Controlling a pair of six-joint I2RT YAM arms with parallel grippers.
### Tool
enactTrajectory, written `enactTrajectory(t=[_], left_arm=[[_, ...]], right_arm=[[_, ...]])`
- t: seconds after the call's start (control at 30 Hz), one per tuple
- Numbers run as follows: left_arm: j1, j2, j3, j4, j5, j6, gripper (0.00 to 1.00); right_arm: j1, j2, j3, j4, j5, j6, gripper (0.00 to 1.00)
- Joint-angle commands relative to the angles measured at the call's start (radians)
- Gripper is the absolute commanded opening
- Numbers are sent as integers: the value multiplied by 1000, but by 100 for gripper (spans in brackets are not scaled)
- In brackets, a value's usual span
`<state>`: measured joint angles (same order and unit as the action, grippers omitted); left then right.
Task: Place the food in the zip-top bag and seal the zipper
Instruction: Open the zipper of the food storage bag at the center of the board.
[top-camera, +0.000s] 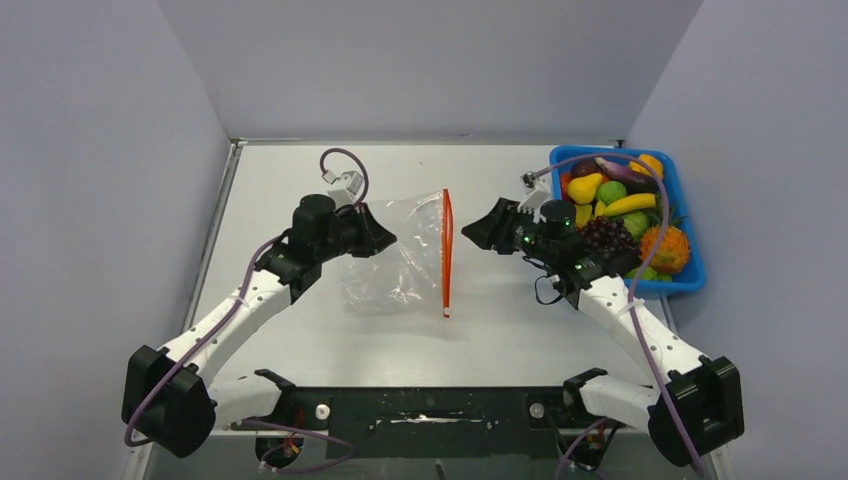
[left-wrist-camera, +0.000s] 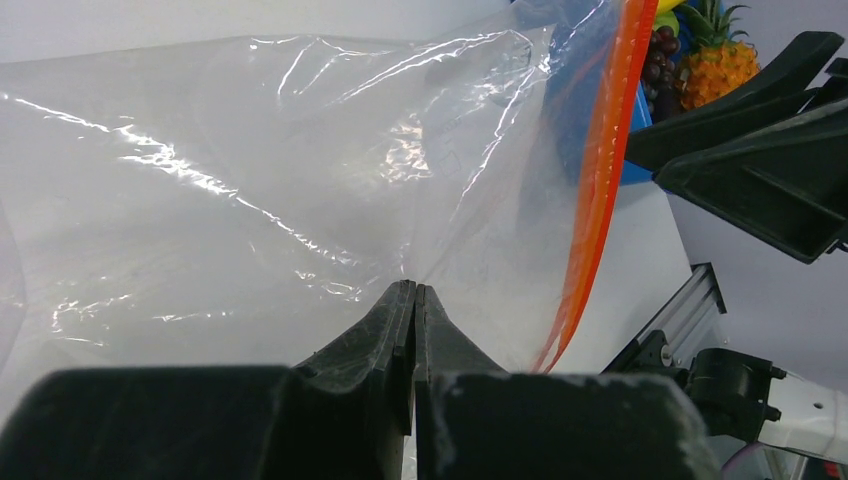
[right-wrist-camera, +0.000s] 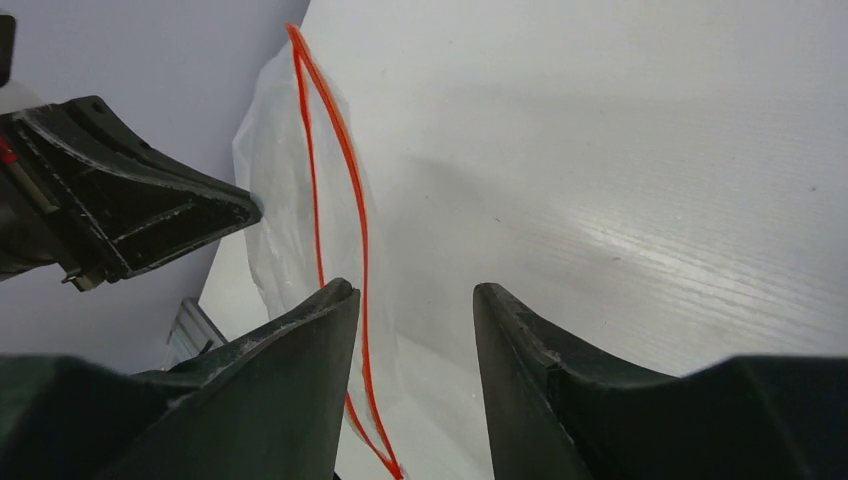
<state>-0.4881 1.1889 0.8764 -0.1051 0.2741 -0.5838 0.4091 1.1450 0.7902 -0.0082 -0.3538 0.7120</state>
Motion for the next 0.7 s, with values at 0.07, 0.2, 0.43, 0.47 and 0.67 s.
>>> enactTrajectory(t=[0.07,0.2,0.43,0.47,0.67], left_arm=[[3,-43,-11,95,29,-16,0],[2,-45,-15,103,40,-24,0],[2,-57,-29,119,55,-37,0],[2,-57,-32,124,59,-41,0],[2,-47,-42,148,63,-50,0]], right_arm=[[-6,-33,-17,82,-28,49,47],[-4,7,-14,119,-80,62,46],[10,65,-25,179,-128,86,40],[14,74,-26,188,-137,90,40],[36,111,-39,241,-184,117,39]])
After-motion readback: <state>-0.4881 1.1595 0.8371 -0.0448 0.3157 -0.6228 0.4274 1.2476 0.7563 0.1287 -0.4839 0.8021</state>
